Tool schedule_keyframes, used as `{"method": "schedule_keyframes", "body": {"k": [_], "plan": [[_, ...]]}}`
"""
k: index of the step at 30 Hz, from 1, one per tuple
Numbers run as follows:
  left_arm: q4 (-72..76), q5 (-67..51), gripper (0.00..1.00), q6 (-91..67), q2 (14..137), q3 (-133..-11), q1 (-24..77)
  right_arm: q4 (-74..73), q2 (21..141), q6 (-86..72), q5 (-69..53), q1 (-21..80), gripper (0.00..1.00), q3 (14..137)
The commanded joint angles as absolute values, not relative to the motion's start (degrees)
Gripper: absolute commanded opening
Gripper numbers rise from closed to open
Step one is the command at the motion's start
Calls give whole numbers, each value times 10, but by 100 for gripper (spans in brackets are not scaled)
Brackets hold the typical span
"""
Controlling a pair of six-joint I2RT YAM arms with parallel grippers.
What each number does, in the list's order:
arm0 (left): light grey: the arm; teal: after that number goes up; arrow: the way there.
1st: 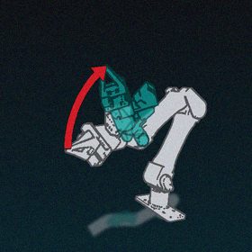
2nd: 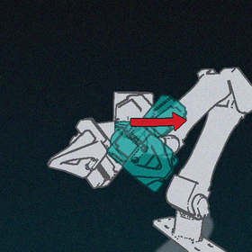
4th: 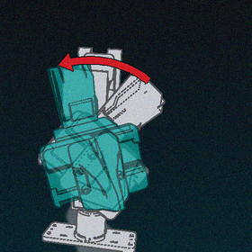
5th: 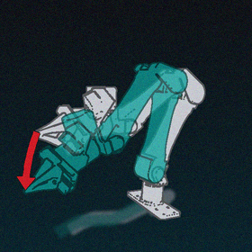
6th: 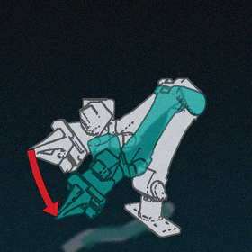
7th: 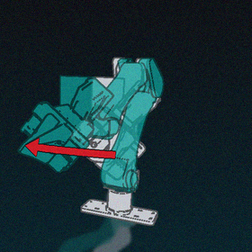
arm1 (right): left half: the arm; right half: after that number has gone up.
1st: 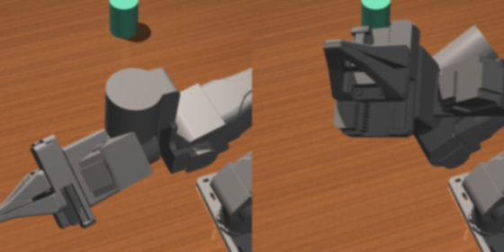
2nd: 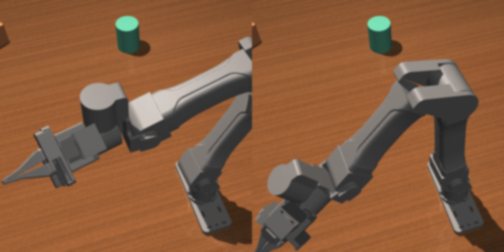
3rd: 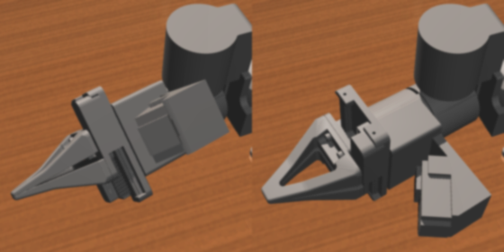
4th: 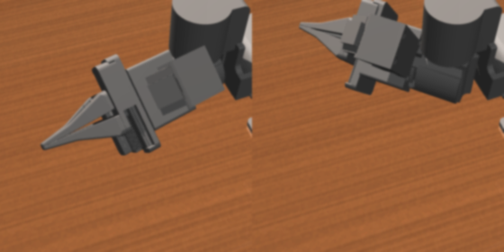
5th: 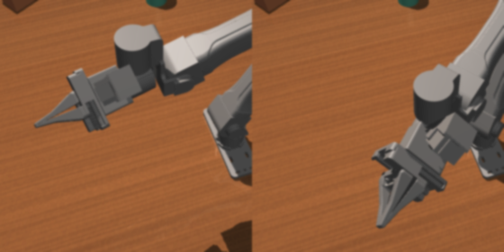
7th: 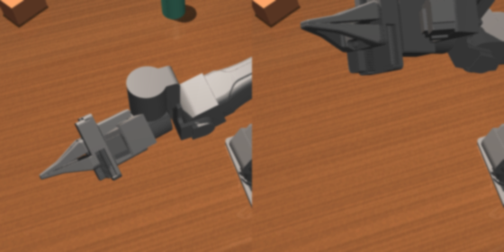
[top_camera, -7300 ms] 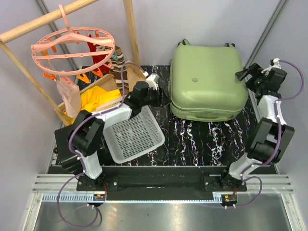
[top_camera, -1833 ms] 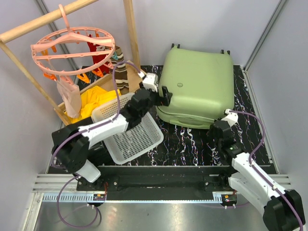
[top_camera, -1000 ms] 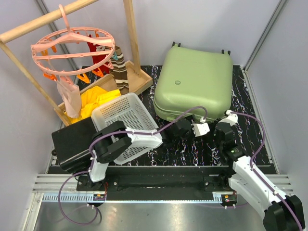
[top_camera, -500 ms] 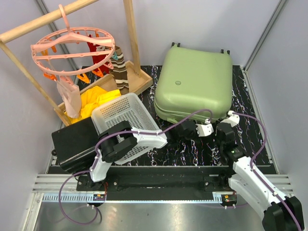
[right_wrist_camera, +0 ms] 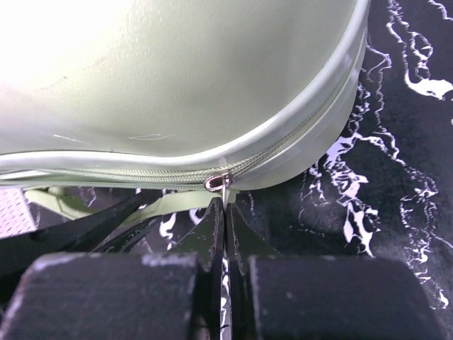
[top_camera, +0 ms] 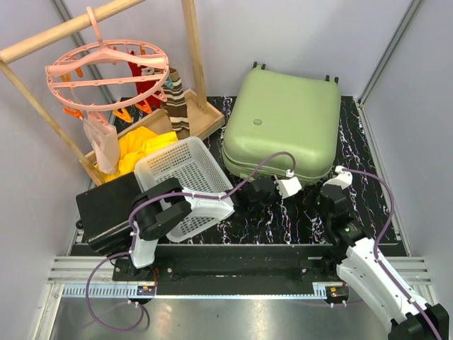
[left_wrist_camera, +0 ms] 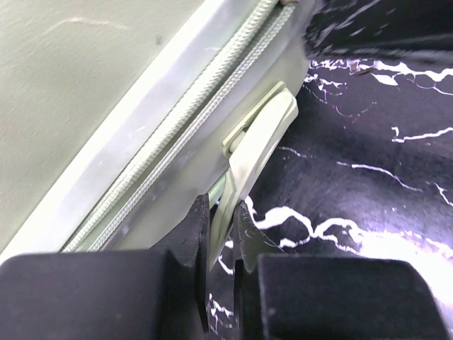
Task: Open, take out, and arrange the luggage
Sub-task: Unzip the luggage
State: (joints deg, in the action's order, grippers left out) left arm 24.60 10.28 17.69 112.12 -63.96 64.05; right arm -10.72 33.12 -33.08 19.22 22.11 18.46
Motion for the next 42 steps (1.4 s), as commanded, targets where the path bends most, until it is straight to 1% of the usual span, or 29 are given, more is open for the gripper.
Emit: {"method": "schedule_keyframes", "body": {"k": [1,7,12,20,30,37,42], "plan": [[215,246,0,114,1084,-582,578,-138,298,-336,234,219,0,216],[226,257,0,91,1060,-548,568,-143,309,-352,252,214,0,216],[237,248,0,76,1040,-523,551,-144,320,-360,242,187,0,220],[260,235,0,62,1026,-508,531,-196,298,-389,269,180,0,228],[278,211,0,25,1000,-477,452,-205,352,-404,280,176,0,245],[294,216,0,3,979,-440,415,-239,335,-402,287,176,0,261],[294,217,0,2,972,-434,395,-239,352,-411,294,176,0,262]]}}
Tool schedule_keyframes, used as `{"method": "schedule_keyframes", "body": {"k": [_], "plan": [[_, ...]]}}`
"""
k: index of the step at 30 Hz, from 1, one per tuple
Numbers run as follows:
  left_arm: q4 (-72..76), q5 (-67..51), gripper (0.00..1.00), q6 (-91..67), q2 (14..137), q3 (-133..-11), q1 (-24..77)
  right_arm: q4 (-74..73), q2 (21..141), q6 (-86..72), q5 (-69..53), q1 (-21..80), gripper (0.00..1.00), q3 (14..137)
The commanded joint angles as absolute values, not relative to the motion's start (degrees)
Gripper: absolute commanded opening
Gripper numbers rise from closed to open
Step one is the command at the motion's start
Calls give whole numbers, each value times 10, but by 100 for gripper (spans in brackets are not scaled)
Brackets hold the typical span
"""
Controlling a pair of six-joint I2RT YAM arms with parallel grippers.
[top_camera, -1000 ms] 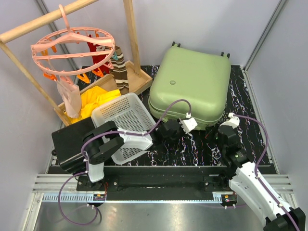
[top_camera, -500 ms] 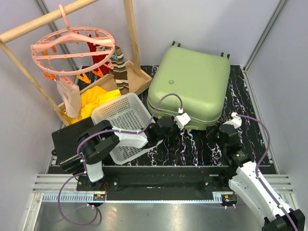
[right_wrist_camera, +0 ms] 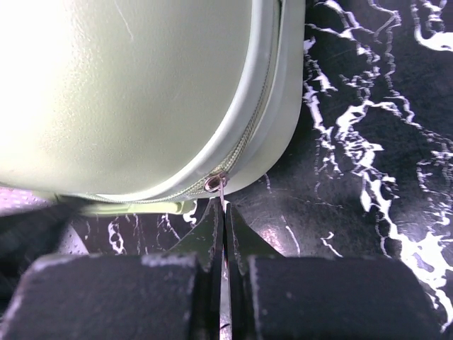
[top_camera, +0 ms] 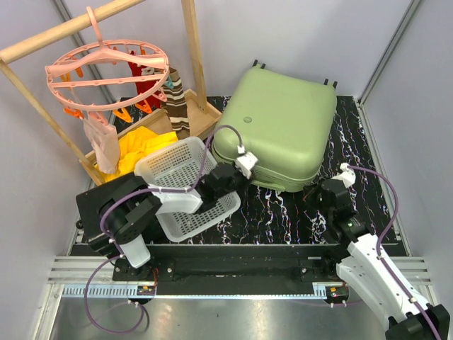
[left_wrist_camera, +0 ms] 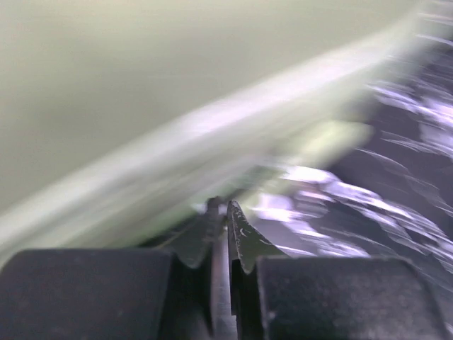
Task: Open, take out, and arrange the luggage
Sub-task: Unzip the luggage
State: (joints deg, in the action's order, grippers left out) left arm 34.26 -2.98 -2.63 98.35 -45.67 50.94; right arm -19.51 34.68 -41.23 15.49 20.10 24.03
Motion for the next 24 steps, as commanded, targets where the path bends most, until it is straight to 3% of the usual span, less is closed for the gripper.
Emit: {"method": "schedule_keyframes", "body": {"k": [1,6,10,15,16,19,20,24], "plan": [[292,217,0,3,972,-432,393,-236,356,-412,294,176,0,262],[299,208,0,-16,963,-424,385,-229,359,-411,296,176,0,263],[329,121,0,-4,951,-412,388,-220,366,-392,271,176,0,279],[367,84,0,54,928,-397,445,-200,392,-376,252,177,0,286],[374,70,10,61,914,-394,457,-188,395,-377,244,176,0,282],[405,41,27,94,900,-380,510,-173,400,-378,228,177,0,278],[407,40,38,106,901,-381,518,-172,400,-379,225,177,0,277],[389,28,53,132,921,-402,549,-169,388,-380,215,176,0,272]]}}
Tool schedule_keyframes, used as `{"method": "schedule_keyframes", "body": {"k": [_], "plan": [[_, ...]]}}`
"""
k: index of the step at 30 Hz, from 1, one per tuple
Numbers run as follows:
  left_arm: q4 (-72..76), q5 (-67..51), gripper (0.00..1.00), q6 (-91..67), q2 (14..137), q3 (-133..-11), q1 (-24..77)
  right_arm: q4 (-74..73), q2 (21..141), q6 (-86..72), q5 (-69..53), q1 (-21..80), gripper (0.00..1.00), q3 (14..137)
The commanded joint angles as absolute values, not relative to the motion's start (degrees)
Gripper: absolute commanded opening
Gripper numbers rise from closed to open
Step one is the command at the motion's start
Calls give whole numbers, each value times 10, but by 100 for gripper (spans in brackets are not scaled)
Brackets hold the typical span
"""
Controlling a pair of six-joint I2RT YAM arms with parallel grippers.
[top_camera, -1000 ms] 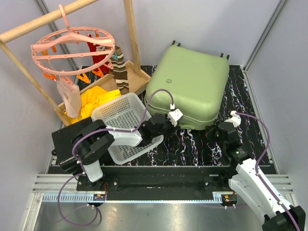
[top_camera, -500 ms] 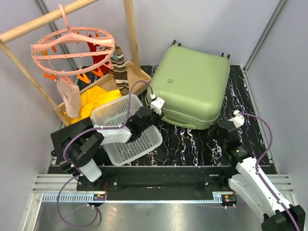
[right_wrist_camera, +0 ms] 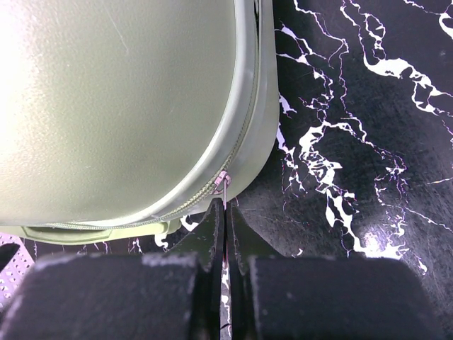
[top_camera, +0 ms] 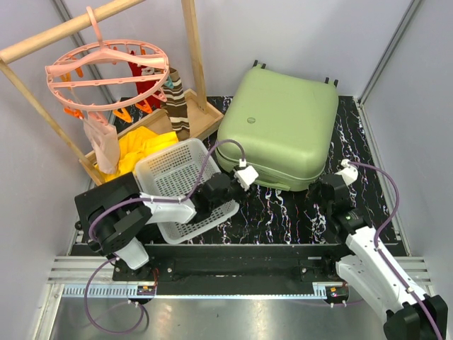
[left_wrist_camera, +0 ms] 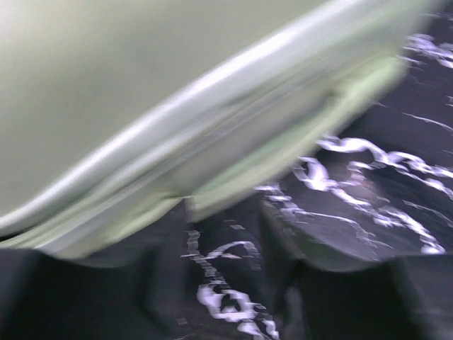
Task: Open, take out, and arrange the luggage
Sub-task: Unzip the luggage
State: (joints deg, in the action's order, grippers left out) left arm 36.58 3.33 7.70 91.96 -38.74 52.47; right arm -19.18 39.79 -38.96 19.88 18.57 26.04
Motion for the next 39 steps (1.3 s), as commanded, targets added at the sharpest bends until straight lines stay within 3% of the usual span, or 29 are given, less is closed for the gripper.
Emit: {"method": "schedule_keyframes", "body": {"k": [1,3,9,25,26,30,36,39], "plan": [[391,32,57,138,925,-401,556,-167,384,-381,212,176,0,270],[399,34,65,152,932,-409,569,-166,374,-381,207,176,0,267],[366,47,74,193,1004,-481,582,-163,354,-387,186,176,0,263],[297,87,73,264,1128,-604,612,-142,339,-392,162,176,0,243],[291,90,71,259,1132,-606,612,-142,339,-392,161,177,0,243],[287,142,37,251,1147,-614,612,-141,339,-392,161,176,0,243],[283,190,0,238,1153,-609,602,-138,340,-388,163,176,0,243],[291,202,0,225,1140,-587,591,-142,338,-385,174,177,0,244]]}}
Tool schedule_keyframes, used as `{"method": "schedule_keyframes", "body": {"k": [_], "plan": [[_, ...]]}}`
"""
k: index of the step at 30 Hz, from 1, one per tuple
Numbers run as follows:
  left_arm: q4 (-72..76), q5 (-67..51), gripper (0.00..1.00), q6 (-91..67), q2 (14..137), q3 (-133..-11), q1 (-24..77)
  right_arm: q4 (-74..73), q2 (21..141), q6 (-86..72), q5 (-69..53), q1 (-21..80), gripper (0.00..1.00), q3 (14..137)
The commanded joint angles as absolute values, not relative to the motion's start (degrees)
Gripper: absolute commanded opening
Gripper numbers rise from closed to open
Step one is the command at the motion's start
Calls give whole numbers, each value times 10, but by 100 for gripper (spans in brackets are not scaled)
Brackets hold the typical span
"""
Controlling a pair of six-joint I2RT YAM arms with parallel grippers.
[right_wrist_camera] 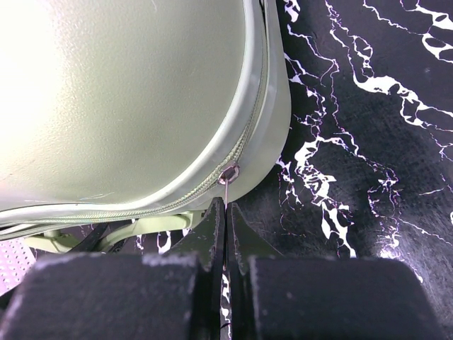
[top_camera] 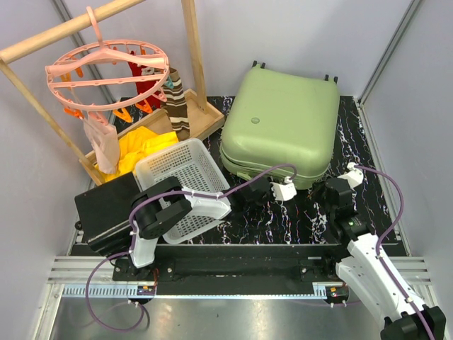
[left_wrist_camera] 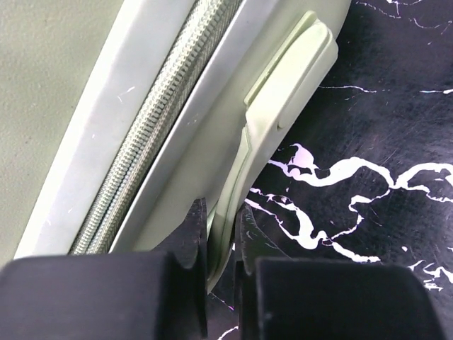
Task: Open, take out, and arrange the luggage
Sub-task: Unzip the luggage
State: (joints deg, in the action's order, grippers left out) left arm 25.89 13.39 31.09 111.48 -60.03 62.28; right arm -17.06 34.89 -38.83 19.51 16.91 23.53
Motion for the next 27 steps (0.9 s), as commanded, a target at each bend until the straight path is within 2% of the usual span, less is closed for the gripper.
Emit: {"method": "schedule_keyframes", "body": {"k": [1,8,19,27], "plan": [[293,202,0,213,1126,-570,585,-148,338,-383,178,176,0,247],[300,205,0,149,1057,-497,521,-185,342,-367,223,176,0,265],[289,209,0,110,1027,-472,469,-249,313,-364,304,176,0,286],[292,197,0,88,1032,-465,453,-230,402,-326,319,164,0,323]]}}
